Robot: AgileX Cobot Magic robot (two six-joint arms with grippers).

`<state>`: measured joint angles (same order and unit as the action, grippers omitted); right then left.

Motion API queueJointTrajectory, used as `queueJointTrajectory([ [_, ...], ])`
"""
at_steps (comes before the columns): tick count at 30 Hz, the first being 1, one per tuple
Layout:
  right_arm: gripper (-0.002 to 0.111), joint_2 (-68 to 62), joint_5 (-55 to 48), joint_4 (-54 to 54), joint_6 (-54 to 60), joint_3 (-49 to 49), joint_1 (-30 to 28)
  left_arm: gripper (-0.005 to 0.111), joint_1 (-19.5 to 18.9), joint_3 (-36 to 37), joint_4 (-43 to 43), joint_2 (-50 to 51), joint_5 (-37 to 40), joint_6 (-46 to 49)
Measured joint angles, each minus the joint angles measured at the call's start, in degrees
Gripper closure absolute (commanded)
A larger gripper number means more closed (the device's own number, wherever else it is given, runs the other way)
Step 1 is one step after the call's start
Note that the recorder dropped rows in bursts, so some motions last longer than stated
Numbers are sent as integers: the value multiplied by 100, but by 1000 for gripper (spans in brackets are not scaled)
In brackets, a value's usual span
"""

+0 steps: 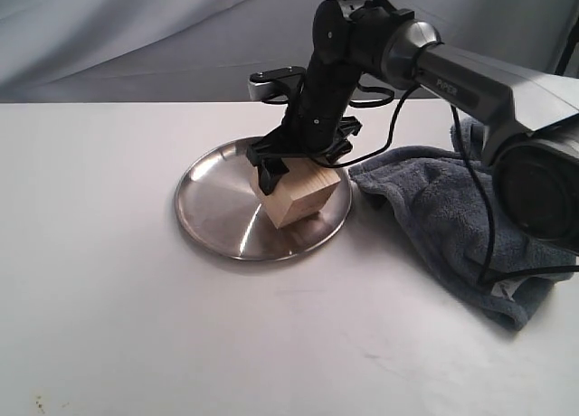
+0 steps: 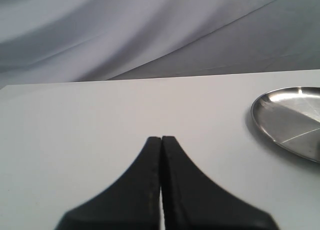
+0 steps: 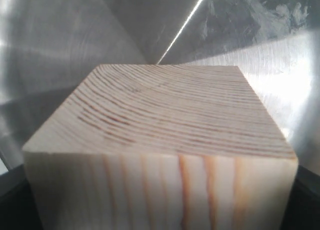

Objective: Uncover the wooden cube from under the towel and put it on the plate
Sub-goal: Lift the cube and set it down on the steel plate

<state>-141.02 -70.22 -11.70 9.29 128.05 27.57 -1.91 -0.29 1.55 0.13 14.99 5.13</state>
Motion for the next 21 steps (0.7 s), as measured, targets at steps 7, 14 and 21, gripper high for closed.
queueJointTrajectory([
  [7, 58, -13, 0, 0, -24, 0, 0, 107, 0, 0, 0, 0, 0, 0],
  [14, 32, -13, 85, -109, -24, 0, 0, 107, 0, 0, 0, 0, 0, 0],
  [21, 19, -13, 274, -174, -40, 26, 0, 107, 0, 0, 0, 0, 0, 0],
])
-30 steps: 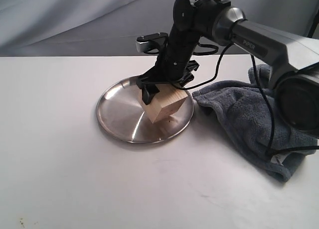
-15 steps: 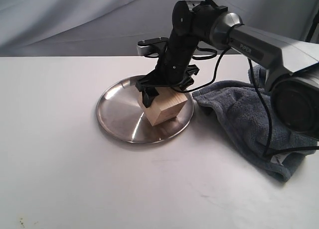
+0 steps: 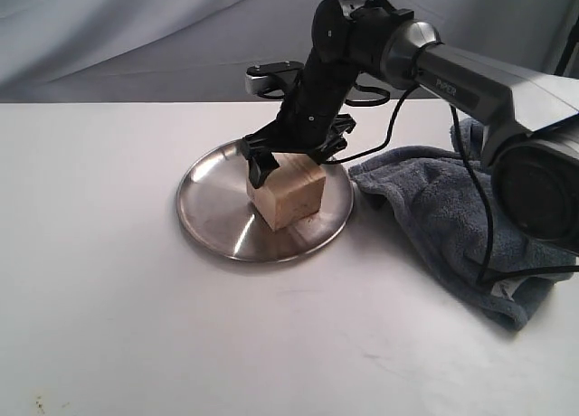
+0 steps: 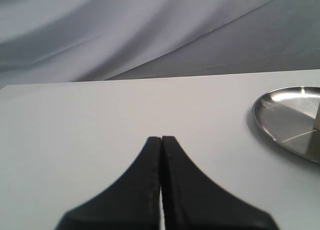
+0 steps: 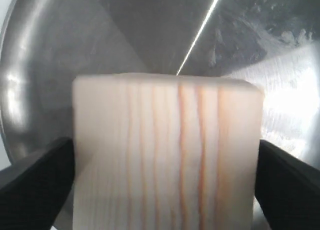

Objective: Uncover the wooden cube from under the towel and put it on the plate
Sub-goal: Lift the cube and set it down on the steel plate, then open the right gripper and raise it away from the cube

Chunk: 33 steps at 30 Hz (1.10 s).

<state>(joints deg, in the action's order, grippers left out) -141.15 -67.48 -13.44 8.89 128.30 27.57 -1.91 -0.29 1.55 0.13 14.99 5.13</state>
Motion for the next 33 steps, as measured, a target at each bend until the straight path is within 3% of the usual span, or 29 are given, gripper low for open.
queueJointTrajectory([
  [23, 19, 627, 13, 624, -142, 0, -11, 107, 0, 0, 0, 0, 0, 0],
  [28, 36, 956, 65, 723, -142, 0, -11, 107, 0, 0, 0, 0, 0, 0],
  [33, 66, 1169, 26, 1153, -142, 7, -20, 107, 0, 0, 0, 0, 0, 0],
])
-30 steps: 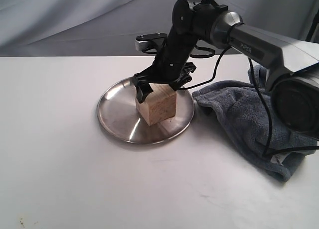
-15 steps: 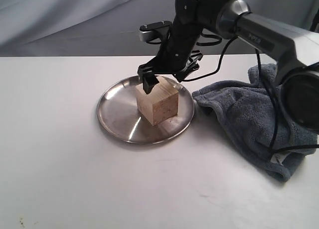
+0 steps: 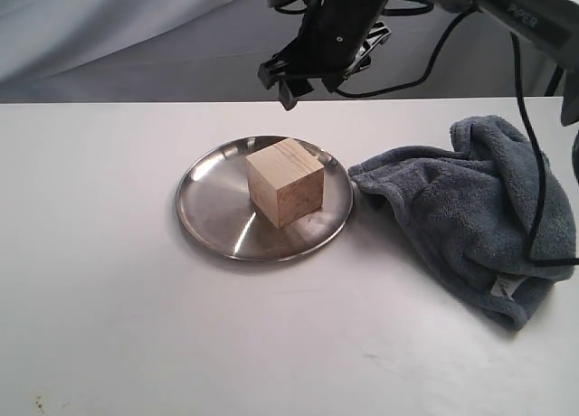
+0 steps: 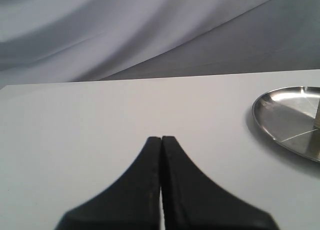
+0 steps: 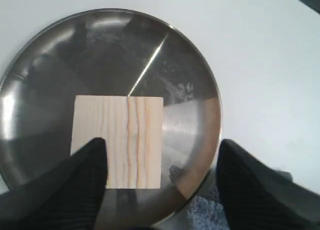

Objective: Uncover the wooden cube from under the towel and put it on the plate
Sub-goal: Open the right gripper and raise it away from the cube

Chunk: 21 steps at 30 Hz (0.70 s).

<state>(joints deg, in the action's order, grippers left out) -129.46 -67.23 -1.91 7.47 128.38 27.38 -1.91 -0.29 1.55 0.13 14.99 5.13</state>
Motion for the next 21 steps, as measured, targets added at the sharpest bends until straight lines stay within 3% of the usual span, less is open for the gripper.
queueJointTrajectory([
  [8, 108, 39, -242, 48, -24, 0, -309, 107, 0, 0, 0, 0, 0, 0],
  [21, 108, 995, -253, 70, -150, -468, -1402, 107, 0, 0, 0, 0, 0, 0],
])
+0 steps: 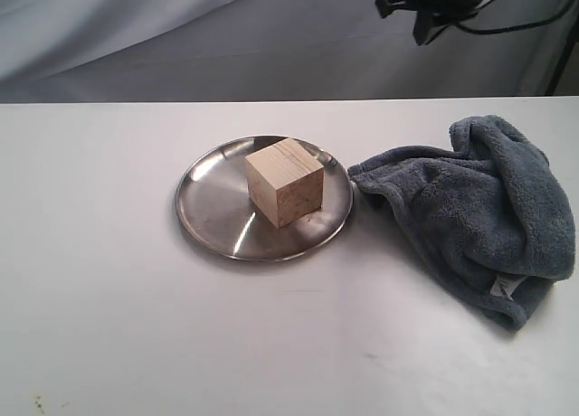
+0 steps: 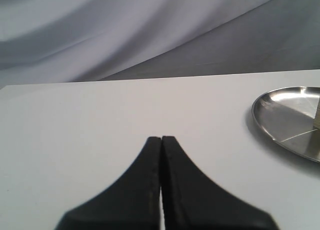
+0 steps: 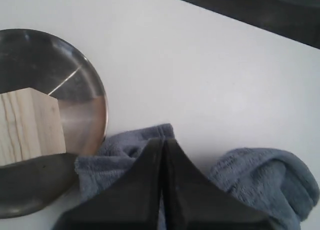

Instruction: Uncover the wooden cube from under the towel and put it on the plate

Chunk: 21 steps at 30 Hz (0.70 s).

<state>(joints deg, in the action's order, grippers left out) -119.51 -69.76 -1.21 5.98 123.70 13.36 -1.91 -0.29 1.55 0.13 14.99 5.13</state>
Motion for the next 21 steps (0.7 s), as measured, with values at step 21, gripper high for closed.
queueJointTrajectory([
  [21, 108, 3062, 1731, -79, 27, -4169, -1678, 107, 0, 0, 0, 0, 0, 0],
])
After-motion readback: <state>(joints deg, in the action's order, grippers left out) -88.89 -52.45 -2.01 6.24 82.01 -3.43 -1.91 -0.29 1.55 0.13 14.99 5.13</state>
